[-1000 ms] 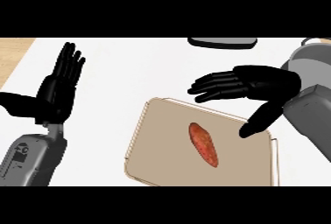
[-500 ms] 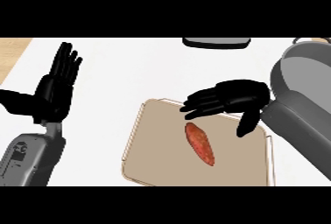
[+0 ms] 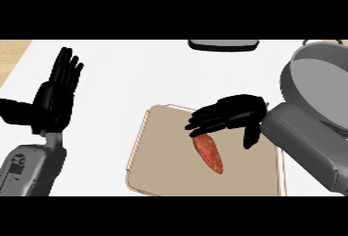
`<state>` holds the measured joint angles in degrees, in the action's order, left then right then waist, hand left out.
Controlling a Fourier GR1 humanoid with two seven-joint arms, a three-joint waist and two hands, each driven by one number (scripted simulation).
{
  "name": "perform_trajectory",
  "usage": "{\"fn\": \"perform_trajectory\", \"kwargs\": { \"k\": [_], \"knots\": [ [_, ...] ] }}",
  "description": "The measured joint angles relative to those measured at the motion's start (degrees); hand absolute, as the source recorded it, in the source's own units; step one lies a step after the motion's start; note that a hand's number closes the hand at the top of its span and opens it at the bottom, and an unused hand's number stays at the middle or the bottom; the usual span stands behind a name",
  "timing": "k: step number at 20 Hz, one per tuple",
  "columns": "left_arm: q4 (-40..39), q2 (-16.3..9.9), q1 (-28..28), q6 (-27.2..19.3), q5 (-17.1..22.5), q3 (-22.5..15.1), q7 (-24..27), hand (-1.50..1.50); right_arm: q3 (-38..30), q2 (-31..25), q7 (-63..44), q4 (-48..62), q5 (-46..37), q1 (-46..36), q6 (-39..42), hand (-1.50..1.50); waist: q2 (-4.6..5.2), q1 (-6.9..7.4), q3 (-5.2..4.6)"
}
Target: Pick the sweet potato from the tray and place it in the pot
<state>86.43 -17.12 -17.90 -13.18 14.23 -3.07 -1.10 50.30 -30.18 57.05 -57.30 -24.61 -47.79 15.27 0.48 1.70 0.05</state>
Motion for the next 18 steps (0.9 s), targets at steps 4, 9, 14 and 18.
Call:
{"fn": "perform_trajectory", "kwargs": {
  "k": [4,9,14,18],
  "knots": [
    [0.98,-0.28,0.39,0.48,0.25,0.71,-0.56,0.0,0.3,1.37,1.19,2.04,0.11,-0.57,-1.24,-1.5,-0.11,-0.26,-0.01],
    [-0.03,-0.01,1.0,1.37,-0.1,1.87,0.34,0.0,0.28,4.76,0.98,4.68,-3.17,0.02,-3.01,-1.5,-0.26,-0.84,-0.03],
    [0.47,0.08,0.93,2.17,-0.26,2.79,-0.32,0.0,-0.37,8.16,0.94,8.4,-6.53,0.67,-4.38,-1.5,-0.31,-0.94,-0.04],
    [0.23,0.33,1.25,2.73,-0.69,3.3,0.05,0.0,-0.46,11.44,0.88,10.82,-8.96,0.46,-5.15,-1.5,-0.5,-0.95,-0.19]
  ]
}}
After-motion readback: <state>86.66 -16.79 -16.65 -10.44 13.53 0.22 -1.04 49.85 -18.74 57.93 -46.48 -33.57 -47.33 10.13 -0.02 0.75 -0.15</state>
